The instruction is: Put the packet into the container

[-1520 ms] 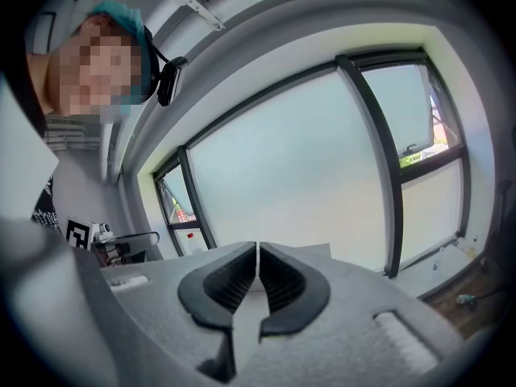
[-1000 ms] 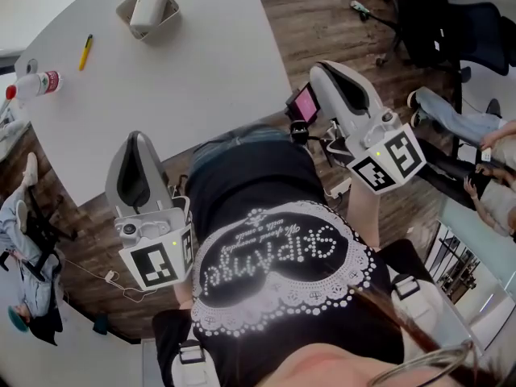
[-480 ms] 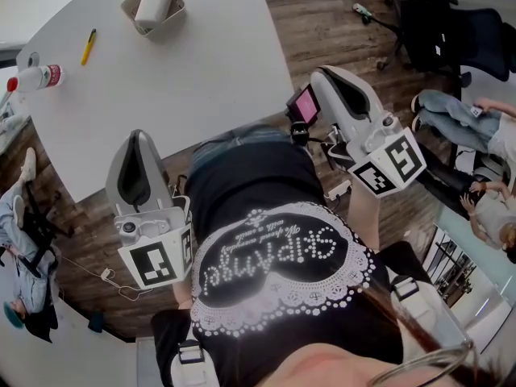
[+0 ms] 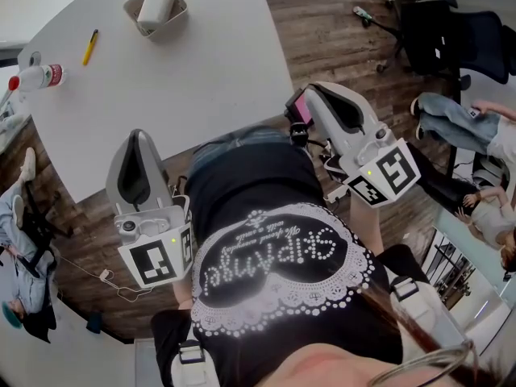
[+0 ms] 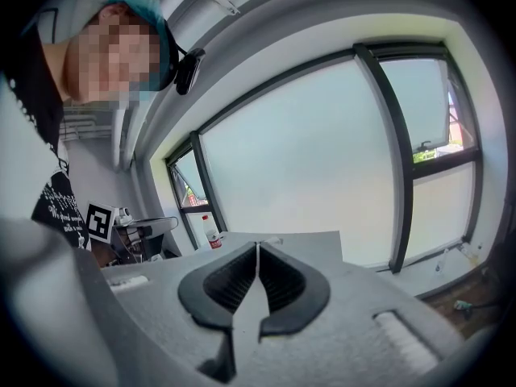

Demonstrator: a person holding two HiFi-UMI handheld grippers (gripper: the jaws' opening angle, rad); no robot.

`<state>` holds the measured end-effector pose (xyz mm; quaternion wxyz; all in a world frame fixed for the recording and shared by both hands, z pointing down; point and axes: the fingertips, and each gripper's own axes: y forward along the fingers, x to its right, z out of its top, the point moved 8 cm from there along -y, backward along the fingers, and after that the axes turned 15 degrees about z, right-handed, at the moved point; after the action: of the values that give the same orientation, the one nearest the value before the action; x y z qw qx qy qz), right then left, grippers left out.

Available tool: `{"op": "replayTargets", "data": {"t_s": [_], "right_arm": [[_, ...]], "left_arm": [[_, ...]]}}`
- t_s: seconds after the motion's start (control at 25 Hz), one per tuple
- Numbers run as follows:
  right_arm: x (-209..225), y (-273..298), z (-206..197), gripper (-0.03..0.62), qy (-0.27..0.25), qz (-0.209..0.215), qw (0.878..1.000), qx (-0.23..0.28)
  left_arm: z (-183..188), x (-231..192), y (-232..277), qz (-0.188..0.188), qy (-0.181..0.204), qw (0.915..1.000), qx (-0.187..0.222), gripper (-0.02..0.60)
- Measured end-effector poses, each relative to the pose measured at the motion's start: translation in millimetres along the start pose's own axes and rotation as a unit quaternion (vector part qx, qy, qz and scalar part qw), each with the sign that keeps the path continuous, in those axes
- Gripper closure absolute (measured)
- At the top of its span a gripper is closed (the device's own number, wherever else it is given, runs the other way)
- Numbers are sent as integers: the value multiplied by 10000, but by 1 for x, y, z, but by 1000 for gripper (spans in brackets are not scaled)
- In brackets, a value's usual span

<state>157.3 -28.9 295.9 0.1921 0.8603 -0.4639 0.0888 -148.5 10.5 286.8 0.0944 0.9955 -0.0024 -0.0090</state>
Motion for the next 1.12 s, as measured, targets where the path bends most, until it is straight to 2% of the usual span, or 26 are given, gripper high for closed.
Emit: {"op": "replayTargets", "data": {"t_s": [1.12], "right_arm": [[1,6,10,591,-96,-86,9999,88]], "left_arm": [[-1,-2,7,-105,-32,9999,-55,577]]}}
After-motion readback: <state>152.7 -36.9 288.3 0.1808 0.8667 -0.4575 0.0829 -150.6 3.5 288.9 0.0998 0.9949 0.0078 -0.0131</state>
